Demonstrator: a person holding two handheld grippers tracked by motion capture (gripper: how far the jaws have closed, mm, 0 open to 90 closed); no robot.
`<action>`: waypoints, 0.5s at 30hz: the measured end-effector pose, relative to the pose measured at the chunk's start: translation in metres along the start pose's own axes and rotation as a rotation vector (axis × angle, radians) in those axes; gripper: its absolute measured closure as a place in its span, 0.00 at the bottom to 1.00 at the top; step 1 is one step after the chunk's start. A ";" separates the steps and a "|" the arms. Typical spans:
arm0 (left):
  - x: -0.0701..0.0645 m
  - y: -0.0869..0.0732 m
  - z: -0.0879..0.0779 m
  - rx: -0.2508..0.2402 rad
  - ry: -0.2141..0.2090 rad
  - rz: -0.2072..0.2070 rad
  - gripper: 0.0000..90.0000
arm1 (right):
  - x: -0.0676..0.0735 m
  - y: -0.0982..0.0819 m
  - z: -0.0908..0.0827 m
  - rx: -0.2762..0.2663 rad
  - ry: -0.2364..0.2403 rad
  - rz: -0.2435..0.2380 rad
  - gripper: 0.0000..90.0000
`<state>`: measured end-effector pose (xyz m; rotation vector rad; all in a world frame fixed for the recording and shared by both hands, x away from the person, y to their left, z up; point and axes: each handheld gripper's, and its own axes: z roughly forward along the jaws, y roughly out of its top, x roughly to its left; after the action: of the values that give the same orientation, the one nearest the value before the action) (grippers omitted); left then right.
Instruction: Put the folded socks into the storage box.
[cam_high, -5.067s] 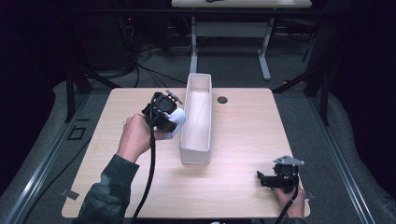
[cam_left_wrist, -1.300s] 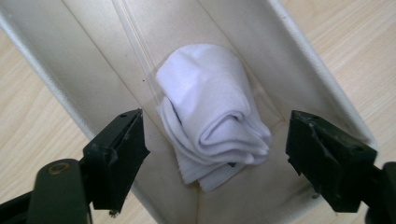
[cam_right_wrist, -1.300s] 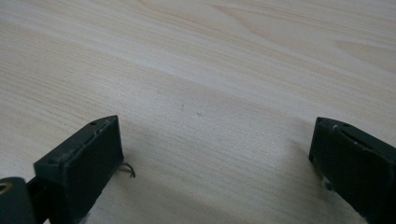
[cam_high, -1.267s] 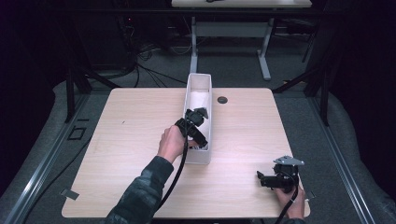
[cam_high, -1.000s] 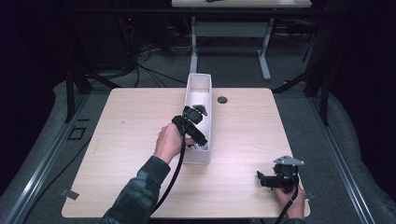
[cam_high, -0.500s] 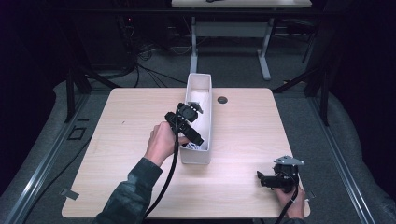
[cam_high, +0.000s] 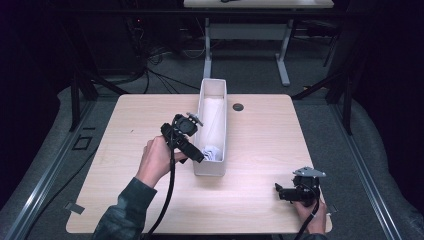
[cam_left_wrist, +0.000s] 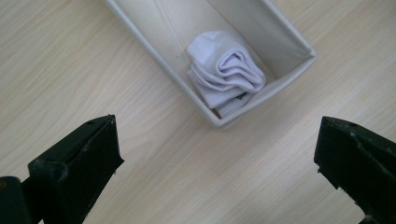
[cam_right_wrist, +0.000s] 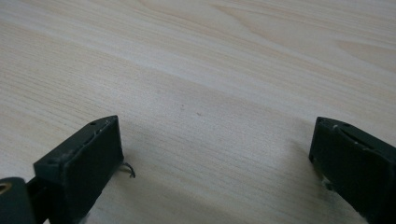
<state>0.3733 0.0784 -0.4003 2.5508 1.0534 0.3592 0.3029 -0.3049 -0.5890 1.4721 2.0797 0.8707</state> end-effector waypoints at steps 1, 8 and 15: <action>0.000 -0.003 -0.001 -0.003 0.002 0.000 0.00 | 0.000 0.000 0.000 0.000 0.000 0.000 0.02; 0.001 -0.023 -0.004 -0.023 0.009 0.001 0.00 | 0.000 0.000 0.000 -0.002 0.000 0.001 0.02; 0.000 -0.043 -0.002 -0.033 0.023 -0.007 0.00 | 0.000 0.000 0.000 0.000 0.000 0.000 0.02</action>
<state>0.3454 0.1071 -0.4170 2.5185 1.0556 0.4017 0.3029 -0.3050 -0.5890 1.4727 2.0795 0.8710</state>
